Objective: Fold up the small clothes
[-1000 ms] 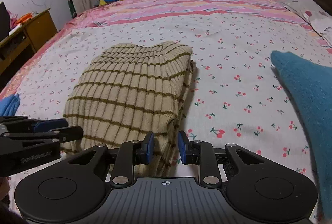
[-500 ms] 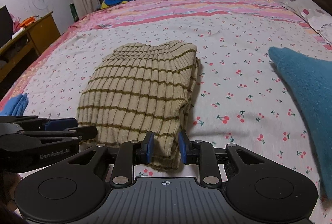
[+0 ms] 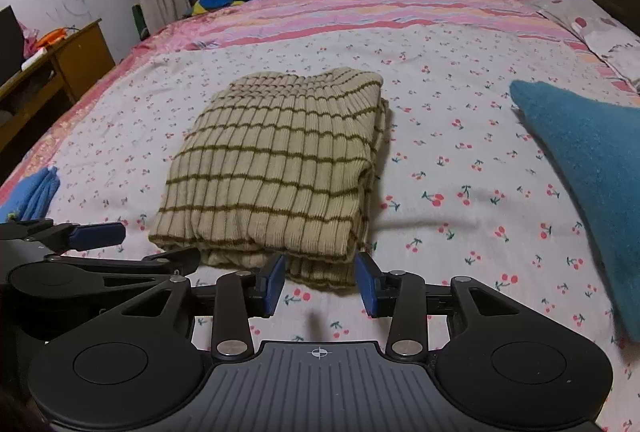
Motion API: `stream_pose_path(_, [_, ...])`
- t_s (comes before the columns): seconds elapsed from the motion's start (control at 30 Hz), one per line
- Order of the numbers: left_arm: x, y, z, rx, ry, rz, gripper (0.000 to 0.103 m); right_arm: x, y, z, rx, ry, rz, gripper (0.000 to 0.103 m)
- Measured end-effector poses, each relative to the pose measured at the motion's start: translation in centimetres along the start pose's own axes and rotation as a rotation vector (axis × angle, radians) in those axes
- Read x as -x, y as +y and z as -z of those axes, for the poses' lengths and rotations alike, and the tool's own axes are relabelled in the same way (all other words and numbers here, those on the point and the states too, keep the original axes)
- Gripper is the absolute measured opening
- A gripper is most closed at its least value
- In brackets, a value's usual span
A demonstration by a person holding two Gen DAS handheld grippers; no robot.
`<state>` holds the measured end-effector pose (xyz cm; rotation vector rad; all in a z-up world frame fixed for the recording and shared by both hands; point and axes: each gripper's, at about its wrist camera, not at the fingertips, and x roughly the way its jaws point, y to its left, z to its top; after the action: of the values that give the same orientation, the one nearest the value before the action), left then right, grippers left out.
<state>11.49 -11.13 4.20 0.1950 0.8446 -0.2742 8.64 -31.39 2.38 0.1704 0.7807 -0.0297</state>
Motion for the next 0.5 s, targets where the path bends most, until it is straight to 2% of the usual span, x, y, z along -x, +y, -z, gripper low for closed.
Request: stream_pose_path(0.5, [2.0,-0.1,0.9,0.013,-0.019,-0.009,0.083,1.4,1.0,1.4,-0.013,-0.010,-0.011,0.039])
